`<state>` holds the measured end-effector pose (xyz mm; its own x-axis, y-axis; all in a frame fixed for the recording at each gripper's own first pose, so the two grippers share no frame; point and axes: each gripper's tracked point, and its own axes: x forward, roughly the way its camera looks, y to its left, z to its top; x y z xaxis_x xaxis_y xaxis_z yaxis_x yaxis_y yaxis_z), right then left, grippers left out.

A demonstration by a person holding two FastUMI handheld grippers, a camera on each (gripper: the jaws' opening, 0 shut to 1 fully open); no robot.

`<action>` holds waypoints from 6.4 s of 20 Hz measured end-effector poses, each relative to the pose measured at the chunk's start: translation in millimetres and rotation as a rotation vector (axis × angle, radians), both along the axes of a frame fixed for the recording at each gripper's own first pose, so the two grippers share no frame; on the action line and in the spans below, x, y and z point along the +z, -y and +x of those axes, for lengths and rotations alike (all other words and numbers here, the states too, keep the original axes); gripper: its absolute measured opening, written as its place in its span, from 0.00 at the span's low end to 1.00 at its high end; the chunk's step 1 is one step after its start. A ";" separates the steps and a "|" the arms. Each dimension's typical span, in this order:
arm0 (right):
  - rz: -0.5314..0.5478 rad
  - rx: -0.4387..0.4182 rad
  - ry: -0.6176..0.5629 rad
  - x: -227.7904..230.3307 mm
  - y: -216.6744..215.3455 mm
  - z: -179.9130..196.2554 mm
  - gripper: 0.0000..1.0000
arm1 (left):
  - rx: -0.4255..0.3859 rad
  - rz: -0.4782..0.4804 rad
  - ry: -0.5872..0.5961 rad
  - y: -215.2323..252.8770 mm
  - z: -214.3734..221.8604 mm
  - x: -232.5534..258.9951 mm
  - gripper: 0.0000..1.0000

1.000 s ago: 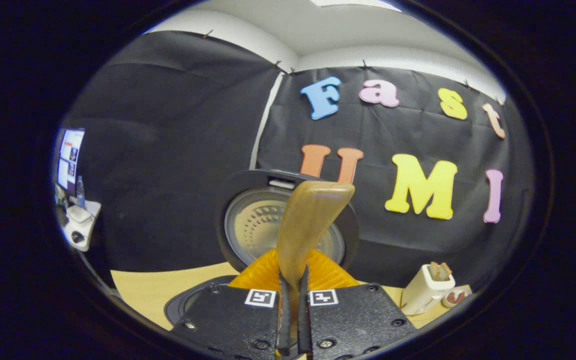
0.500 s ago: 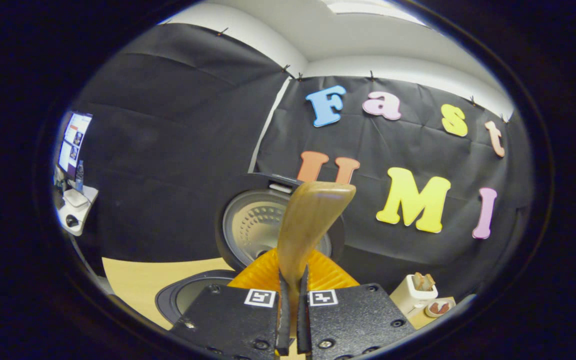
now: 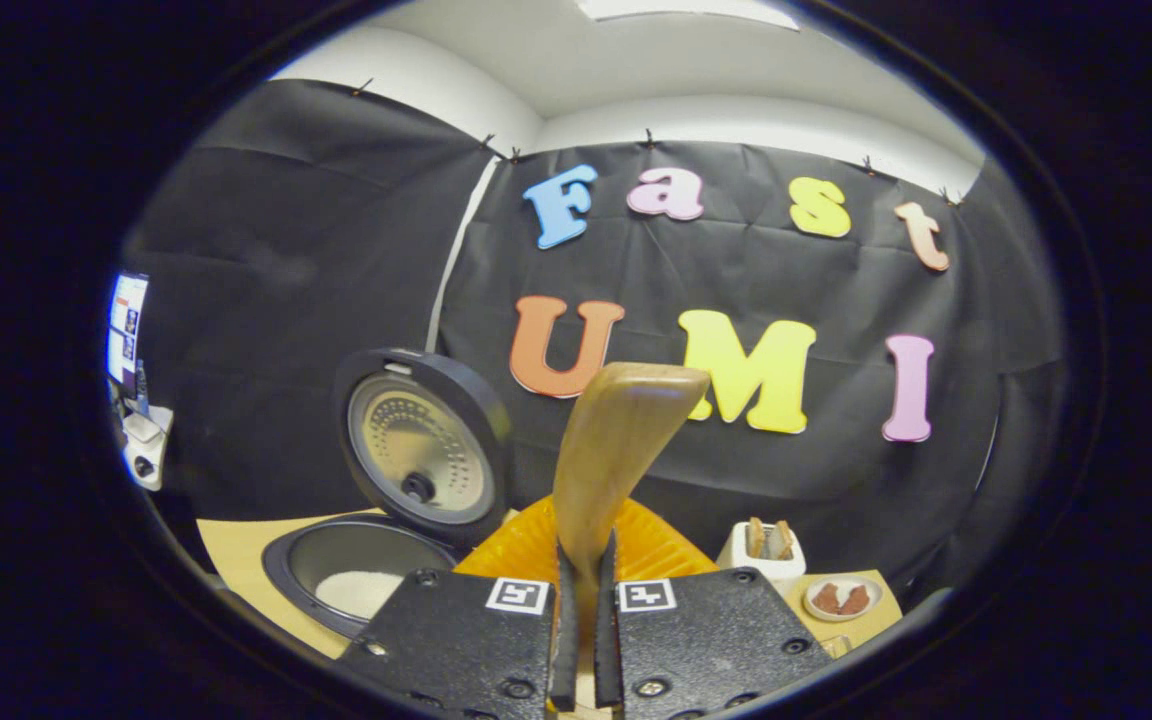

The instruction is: Close the left gripper, press the button to open the rice cooker; take a wooden spoon from the chopstick holder with the right hand, scoop a spoonful of rice and pour it into the rice cooker, then put the wooden spoon back into the chopstick holder.

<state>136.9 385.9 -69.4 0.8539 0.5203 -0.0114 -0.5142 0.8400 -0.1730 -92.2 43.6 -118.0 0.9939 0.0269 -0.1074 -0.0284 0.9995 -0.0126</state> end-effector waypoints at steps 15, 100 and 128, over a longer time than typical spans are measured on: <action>0.125 -0.288 -0.060 -10.5 252.9 81.6 0.14 | -0.032 -0.005 0.061 55.9 53.5 21.7 0.96; 0.199 -0.351 -0.090 -33.1 340.1 -195.1 1.00 | 0.127 -0.042 -0.326 -82.3 249.7 -16.0 0.98; 0.148 -0.282 -0.128 -51.6 288.1 -209.3 0.95 | 0.129 -0.003 -0.256 -69.4 179.4 -91.8 0.99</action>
